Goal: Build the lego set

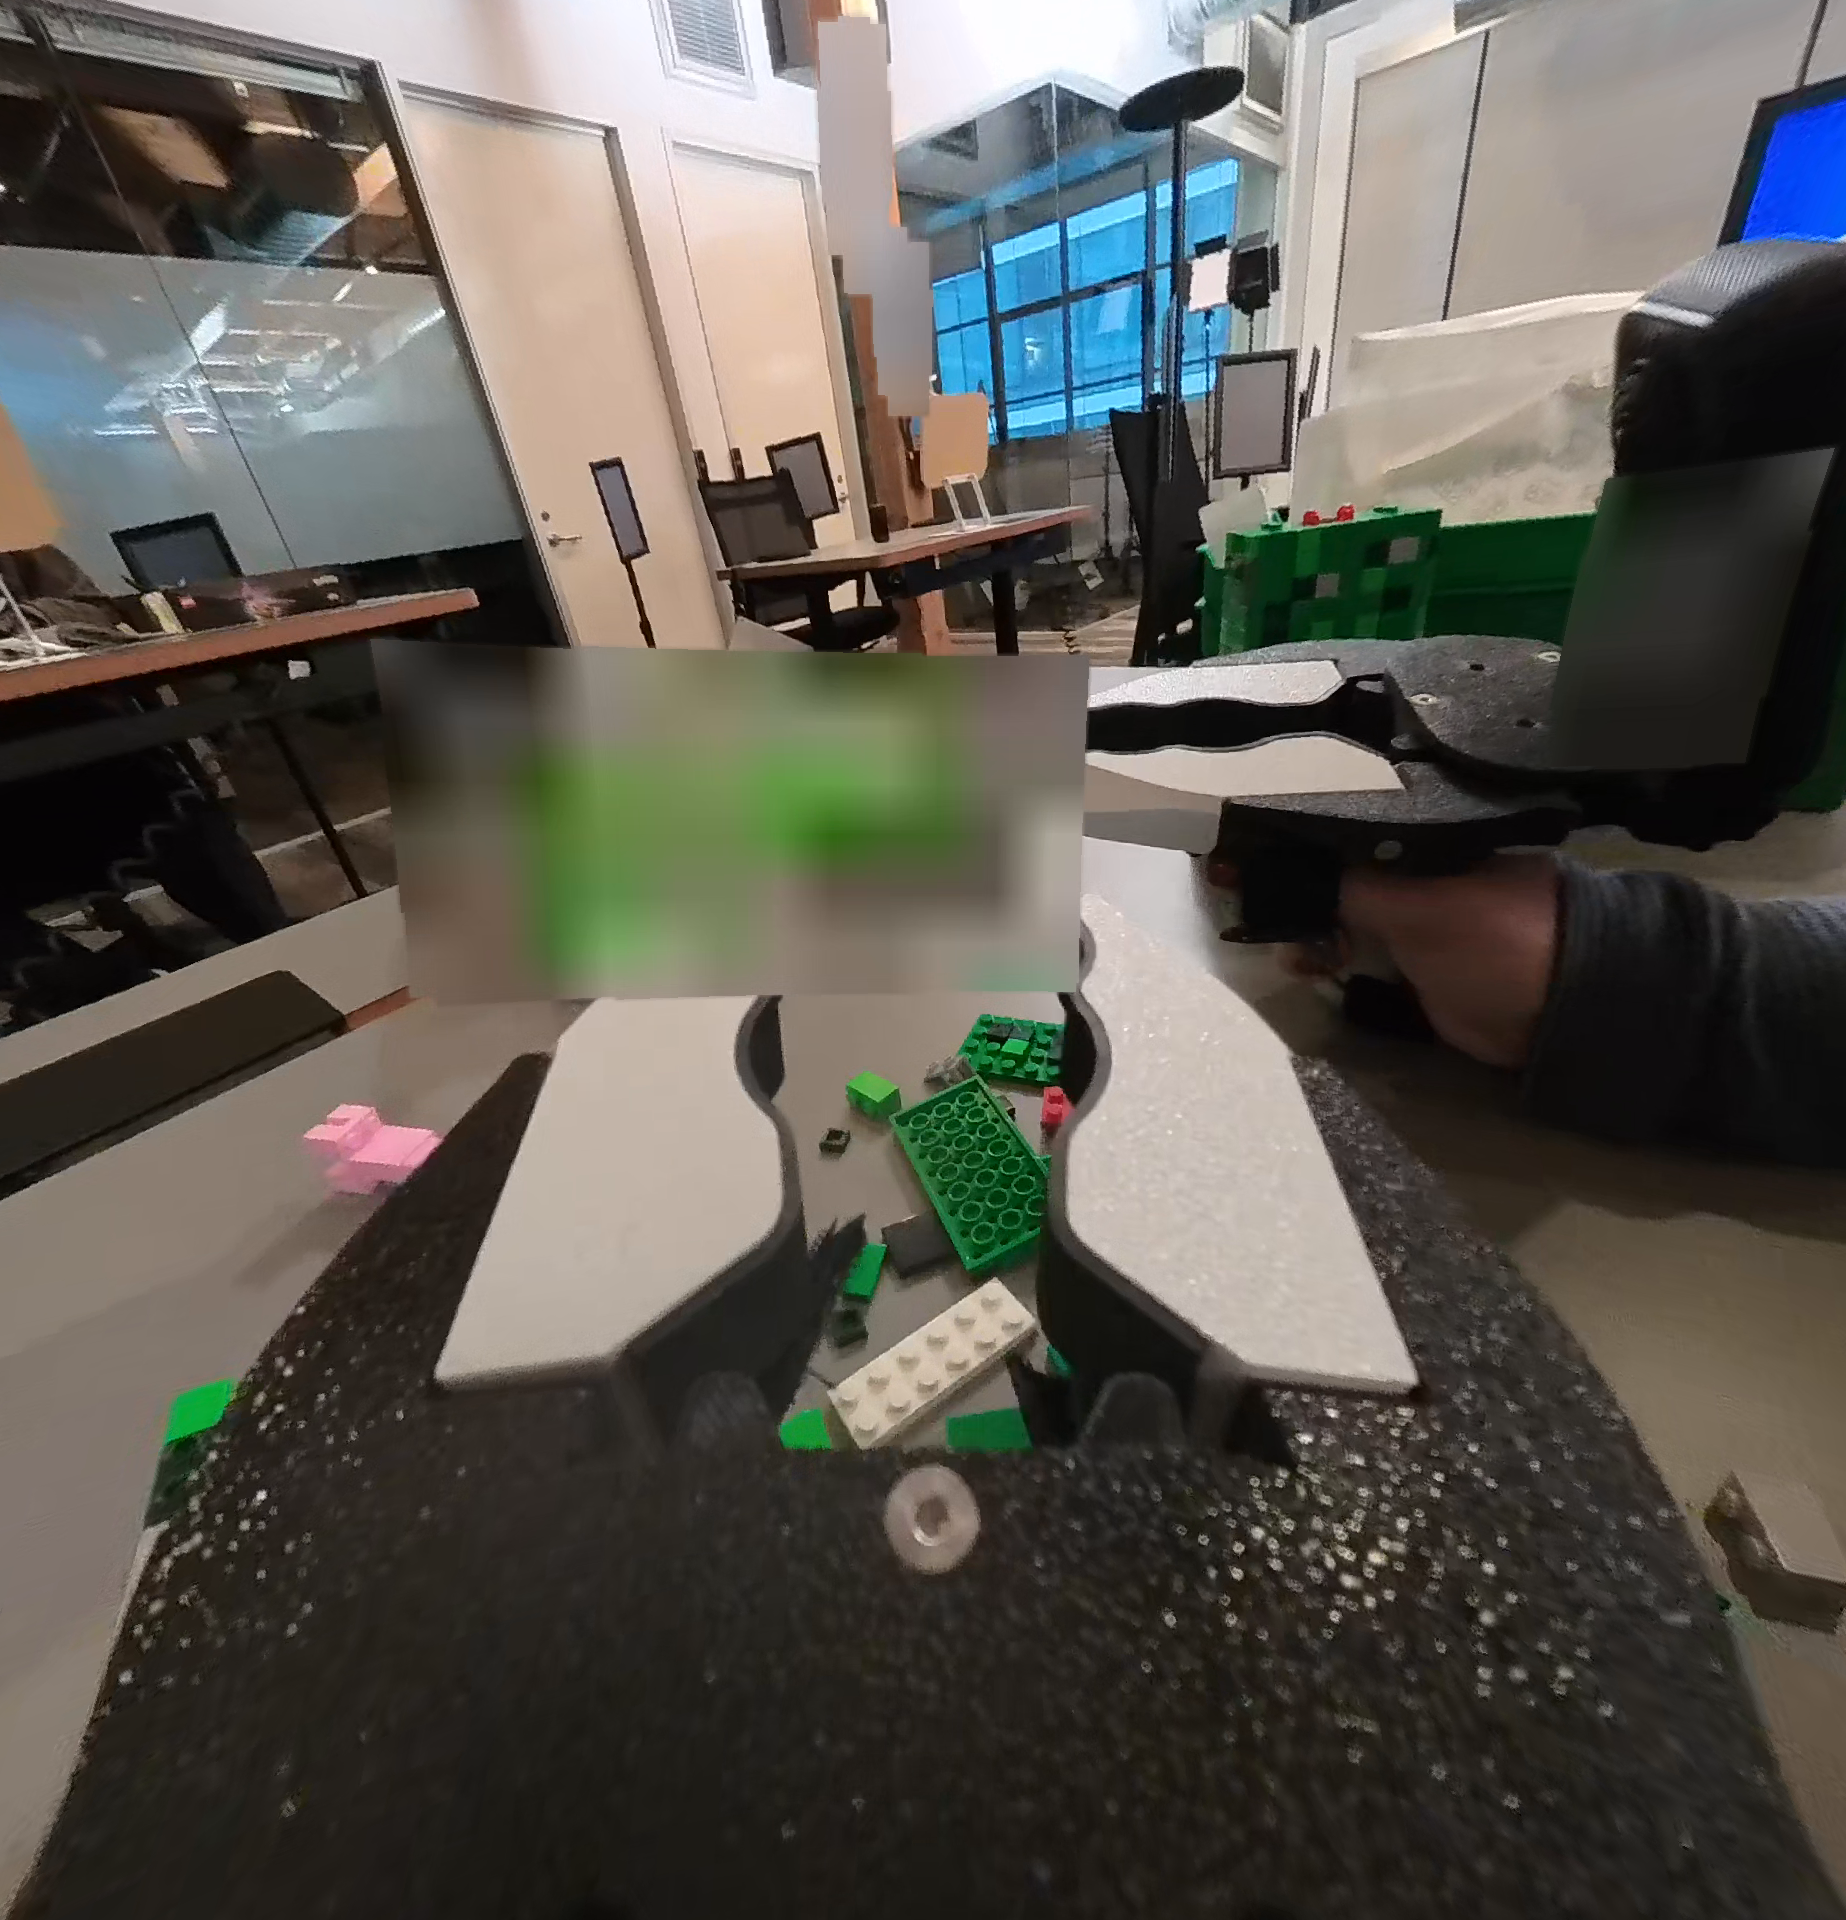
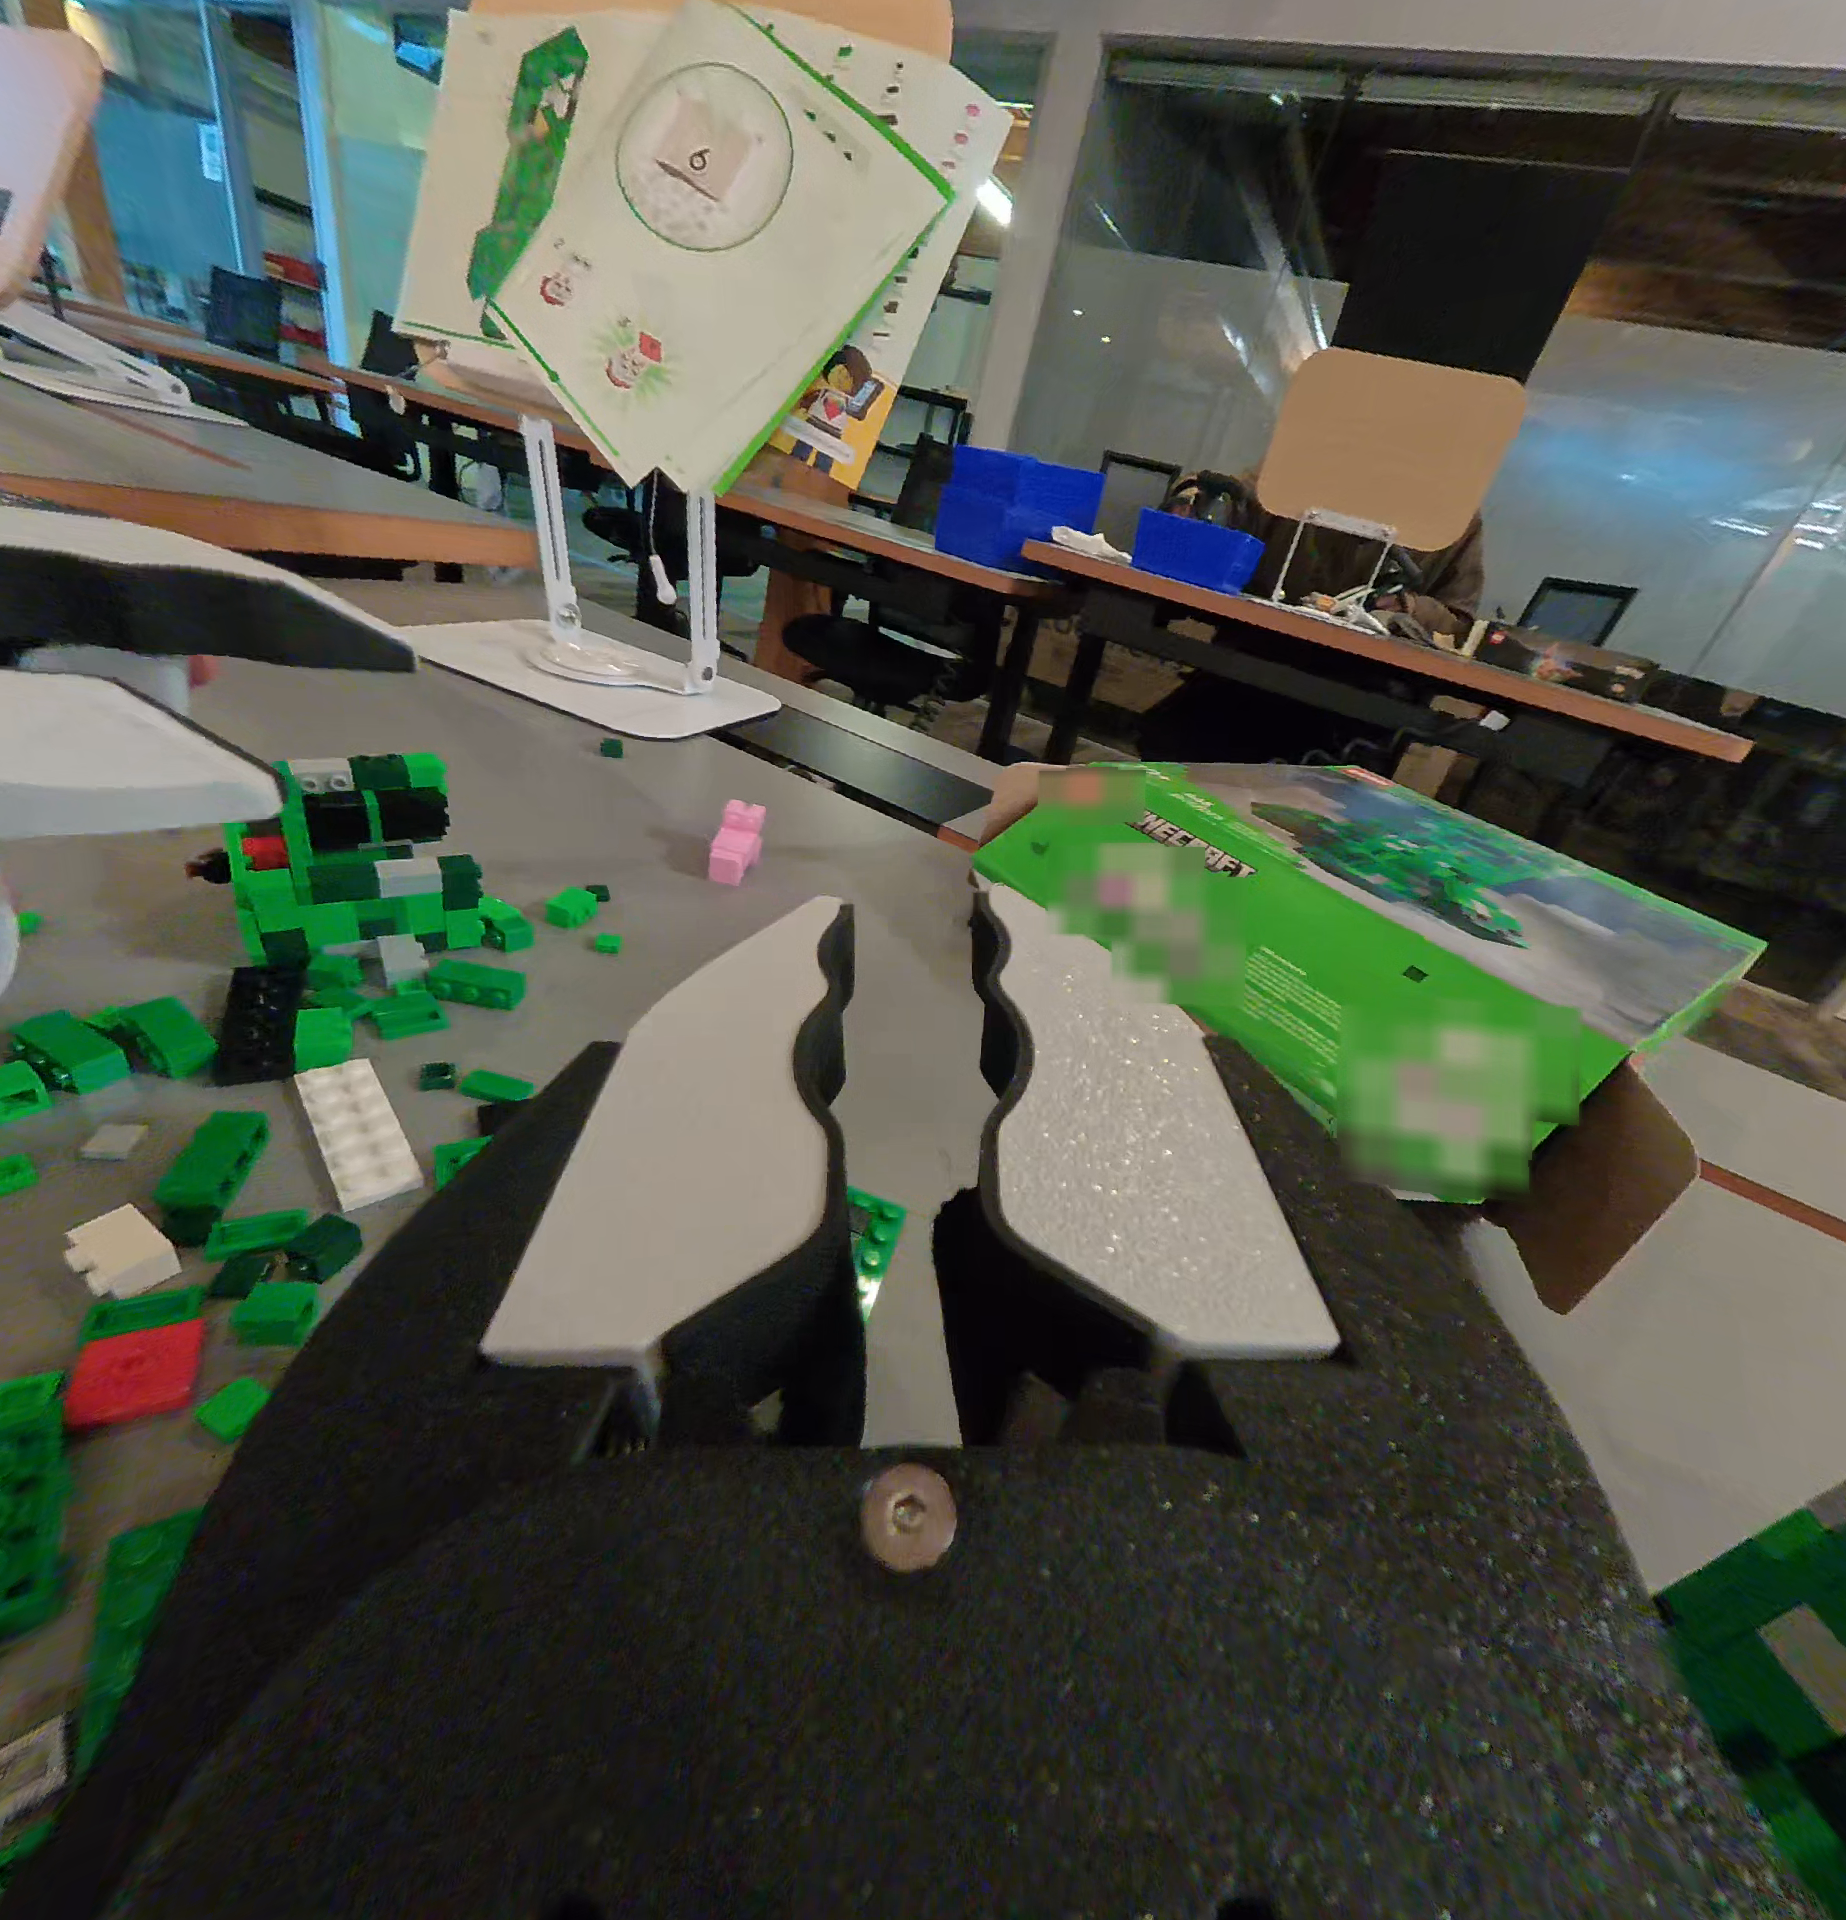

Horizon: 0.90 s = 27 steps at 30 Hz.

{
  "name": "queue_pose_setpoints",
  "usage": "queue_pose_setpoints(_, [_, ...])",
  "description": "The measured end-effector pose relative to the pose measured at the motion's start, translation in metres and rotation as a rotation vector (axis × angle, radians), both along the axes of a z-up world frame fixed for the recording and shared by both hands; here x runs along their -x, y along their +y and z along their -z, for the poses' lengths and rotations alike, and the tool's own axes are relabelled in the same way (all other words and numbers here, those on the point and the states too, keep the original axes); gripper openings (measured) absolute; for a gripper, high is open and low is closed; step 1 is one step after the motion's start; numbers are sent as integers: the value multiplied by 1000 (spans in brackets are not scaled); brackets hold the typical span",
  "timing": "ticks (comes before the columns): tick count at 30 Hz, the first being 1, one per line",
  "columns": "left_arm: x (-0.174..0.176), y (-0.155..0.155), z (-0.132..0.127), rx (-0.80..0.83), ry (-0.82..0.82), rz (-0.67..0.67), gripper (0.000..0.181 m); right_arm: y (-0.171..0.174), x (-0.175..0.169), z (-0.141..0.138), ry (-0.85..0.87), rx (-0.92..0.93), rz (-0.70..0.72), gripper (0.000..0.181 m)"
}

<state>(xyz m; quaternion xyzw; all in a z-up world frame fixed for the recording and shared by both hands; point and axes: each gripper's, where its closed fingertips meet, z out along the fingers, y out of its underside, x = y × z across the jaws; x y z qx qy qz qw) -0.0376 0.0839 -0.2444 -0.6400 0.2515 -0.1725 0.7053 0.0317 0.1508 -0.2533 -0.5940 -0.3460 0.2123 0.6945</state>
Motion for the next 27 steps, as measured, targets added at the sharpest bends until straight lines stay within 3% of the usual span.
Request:
queue_pose_setpoints(8, [-4, 1, 6, 19, 36, 13, 48, -3, -4, -12, 51, 18, -63, 23])
queue_pose_setpoints(11, [-1, 2, 5, -2, 54, -3, 47, -9, 0, -2, 1, 142, -155, 29])
queue_pose_setpoints(14, [-1, 2, 5, 8, 39, 6, 46, -25, 4, 13, -122, 304, -322, 35])
queue_pose_setpoints(21, [-1, 5, 8, 42, 25, 25, 42, -52, -8, 48, -441, 395, -470, 45])
queue_pose_setpoints(25, [-4, 18, 31, 184, 221, 7, 50, -63, -3, 59, -537, 386, -512, 49])
queue_pose_setpoints(27, [-11, 23, 33, 269, 239, 47, 39, -66, -2, 61, -563, 372, -524, 51])
